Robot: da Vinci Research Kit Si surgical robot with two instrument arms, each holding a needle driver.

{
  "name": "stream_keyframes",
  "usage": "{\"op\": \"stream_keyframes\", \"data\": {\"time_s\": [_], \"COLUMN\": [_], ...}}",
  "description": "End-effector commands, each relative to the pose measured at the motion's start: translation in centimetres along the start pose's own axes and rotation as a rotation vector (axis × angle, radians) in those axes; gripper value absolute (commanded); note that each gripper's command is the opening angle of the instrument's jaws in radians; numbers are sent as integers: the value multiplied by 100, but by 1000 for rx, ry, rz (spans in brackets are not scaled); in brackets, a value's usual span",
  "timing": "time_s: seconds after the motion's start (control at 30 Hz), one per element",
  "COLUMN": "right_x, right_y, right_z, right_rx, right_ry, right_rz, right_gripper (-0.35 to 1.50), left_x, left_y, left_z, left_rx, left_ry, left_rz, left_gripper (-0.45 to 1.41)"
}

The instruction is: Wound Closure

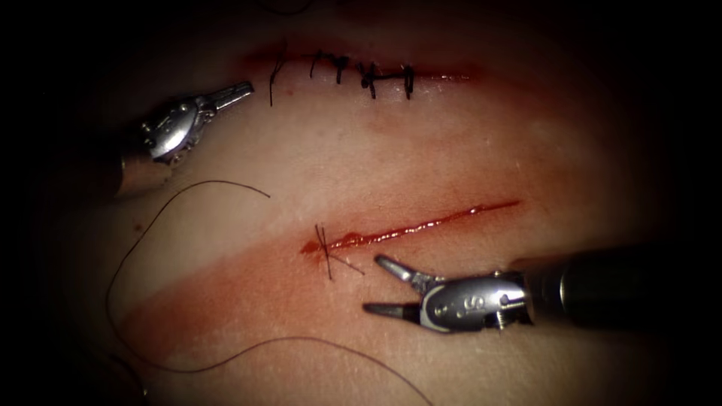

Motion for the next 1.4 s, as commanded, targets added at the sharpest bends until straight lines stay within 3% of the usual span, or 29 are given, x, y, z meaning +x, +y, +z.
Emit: {"op": "stream_keyframes", "data": {"time_s": [0.03,0.23,0.47,0.5,0.8,1.17,1.4], "right_x": [-3,-3,-1,0,1,1,0], "right_y": [-8,-8,-8,-8,-7,-6,-5], "right_z": [5,5,5,4,5,5,6], "right_rx": [3,3,3,4,3,3,2], "right_ry": [0,0,0,0,-1,-2,-3], "right_rz": [2,3,9,10,17,24,24], "right_gripper": [147,145,143,143,143,143,143], "left_x": [-15,-51,-67,-68,-62,-10,27], "left_y": [2,25,31,31,38,25,49], "left_z": [7,15,17,14,-31,-68,-77], "left_rx": [-17,-72,-90,-96,-149,-135,-141], "left_ry": [-5,-109,-195,-206,-333,-345,-352], "left_rz": [-21,-161,-145,-143,-140,-109,-83], "left_gripper": [-37,93,96,88,86,84,76]}}
